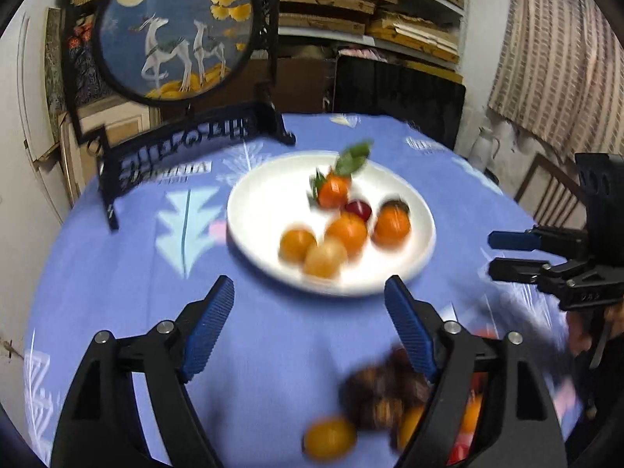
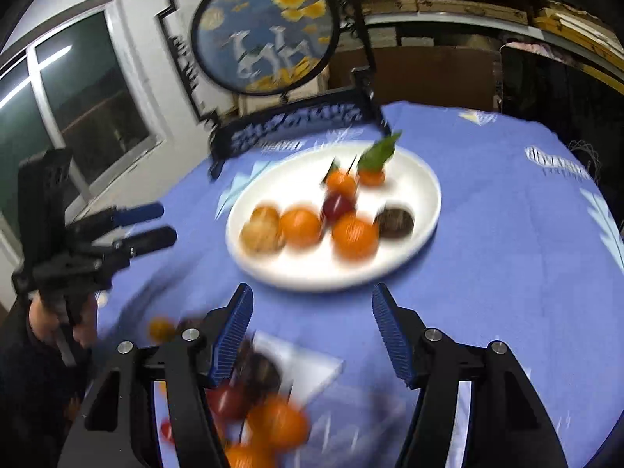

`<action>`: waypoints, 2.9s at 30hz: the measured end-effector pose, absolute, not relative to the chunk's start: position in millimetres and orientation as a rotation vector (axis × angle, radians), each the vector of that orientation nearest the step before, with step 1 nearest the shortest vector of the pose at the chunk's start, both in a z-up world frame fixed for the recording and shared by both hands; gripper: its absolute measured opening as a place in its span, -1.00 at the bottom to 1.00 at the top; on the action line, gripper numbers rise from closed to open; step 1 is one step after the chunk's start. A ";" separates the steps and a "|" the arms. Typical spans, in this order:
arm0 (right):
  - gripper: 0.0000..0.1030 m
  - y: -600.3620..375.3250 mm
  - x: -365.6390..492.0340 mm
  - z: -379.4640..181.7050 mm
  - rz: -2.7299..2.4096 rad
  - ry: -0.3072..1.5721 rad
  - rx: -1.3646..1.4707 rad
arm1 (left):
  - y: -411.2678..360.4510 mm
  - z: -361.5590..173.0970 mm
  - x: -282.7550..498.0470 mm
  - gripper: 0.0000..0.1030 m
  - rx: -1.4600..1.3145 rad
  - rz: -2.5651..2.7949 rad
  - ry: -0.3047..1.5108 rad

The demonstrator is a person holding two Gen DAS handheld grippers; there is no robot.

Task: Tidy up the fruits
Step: 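Carry both fruits onto the white plate and open both tools, then grasp a yellow fruit with the left tool while the right tool grasps a tangerine, then carry both fruits onto the white plate and open both tools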

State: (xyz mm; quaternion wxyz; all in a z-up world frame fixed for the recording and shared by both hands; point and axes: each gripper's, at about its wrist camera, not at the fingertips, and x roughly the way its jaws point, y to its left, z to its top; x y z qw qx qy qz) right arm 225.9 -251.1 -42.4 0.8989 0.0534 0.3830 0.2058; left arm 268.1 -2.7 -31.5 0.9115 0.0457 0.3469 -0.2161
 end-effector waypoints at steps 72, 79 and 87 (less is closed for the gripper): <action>-0.04 -271.8 386.6 -59.5 0.345 0.824 0.382 | -42.8 -50.9 421.7 -0.07 -0.042 -0.387 0.866; 0.05 -266.3 346.5 -36.6 0.407 0.769 0.347 | -21.3 -33.4 378.0 0.38 -0.066 -0.392 0.790; 0.06 -272.3 240.0 -36.7 0.435 0.767 0.286 | -17.8 -47.6 268.1 0.50 0.090 -0.500 0.820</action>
